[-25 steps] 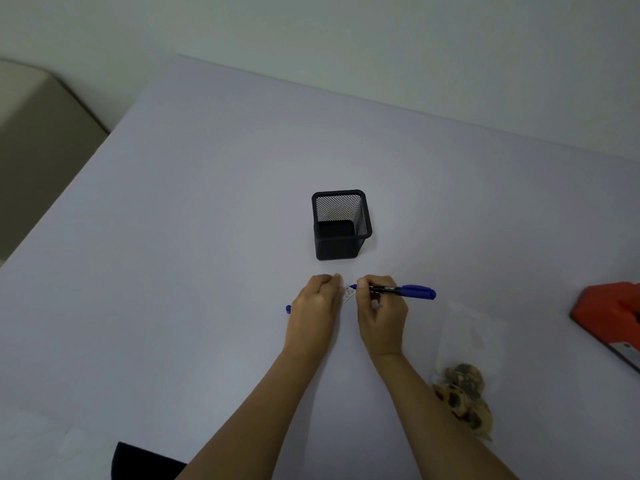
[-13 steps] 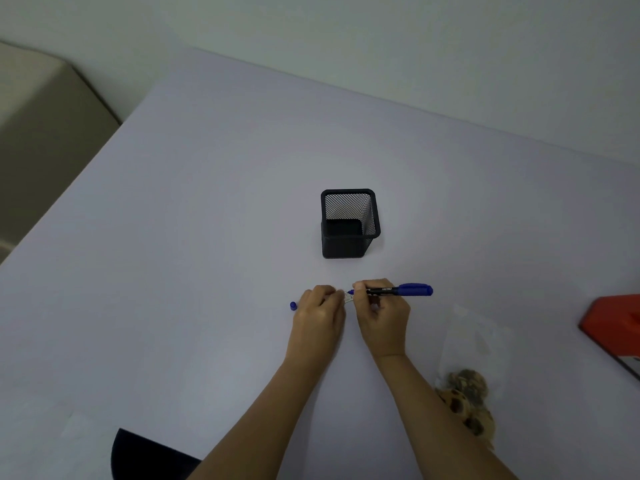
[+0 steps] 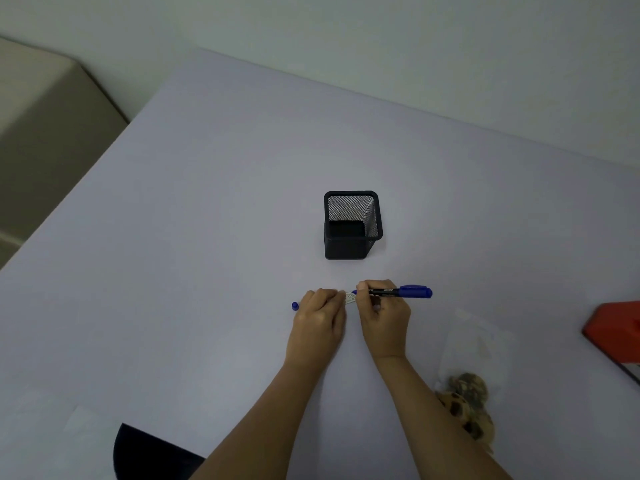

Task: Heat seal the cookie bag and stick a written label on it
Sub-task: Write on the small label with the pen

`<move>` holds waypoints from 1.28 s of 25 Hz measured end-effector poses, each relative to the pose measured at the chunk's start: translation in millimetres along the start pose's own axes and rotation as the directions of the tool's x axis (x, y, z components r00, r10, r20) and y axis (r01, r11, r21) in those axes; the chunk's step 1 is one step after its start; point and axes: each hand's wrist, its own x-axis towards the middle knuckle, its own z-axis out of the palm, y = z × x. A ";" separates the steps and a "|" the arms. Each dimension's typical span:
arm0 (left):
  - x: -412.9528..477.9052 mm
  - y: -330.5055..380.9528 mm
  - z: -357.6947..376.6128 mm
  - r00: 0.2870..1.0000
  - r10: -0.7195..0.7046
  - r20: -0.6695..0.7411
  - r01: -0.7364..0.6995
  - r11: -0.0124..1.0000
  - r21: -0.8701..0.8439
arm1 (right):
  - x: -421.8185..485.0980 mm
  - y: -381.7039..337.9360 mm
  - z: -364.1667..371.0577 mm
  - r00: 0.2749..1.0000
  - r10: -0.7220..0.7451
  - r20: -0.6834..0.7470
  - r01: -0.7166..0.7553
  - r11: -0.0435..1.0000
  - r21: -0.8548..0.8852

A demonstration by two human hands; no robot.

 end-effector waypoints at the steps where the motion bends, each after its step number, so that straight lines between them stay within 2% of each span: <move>1: -0.2 -0.3 0.2 1.000 0.001 0.001 -0.001 1.000 -0.001 | -0.1 -0.1 0.0 1.000 -0.001 0.006 0.001 1.000 -0.001; 14: 1.1 2.4 -1.7 1.000 -0.013 0.021 0.013 1.000 -0.009 | -2.6 0.6 -1.5 0.996 -0.026 0.091 0.029 0.999 -0.039; 32: 1.5 3.4 -3.7 1.000 -0.010 0.017 0.010 1.000 0.002 | -2.8 0.3 -1.2 0.997 -0.022 0.081 0.026 0.998 -0.054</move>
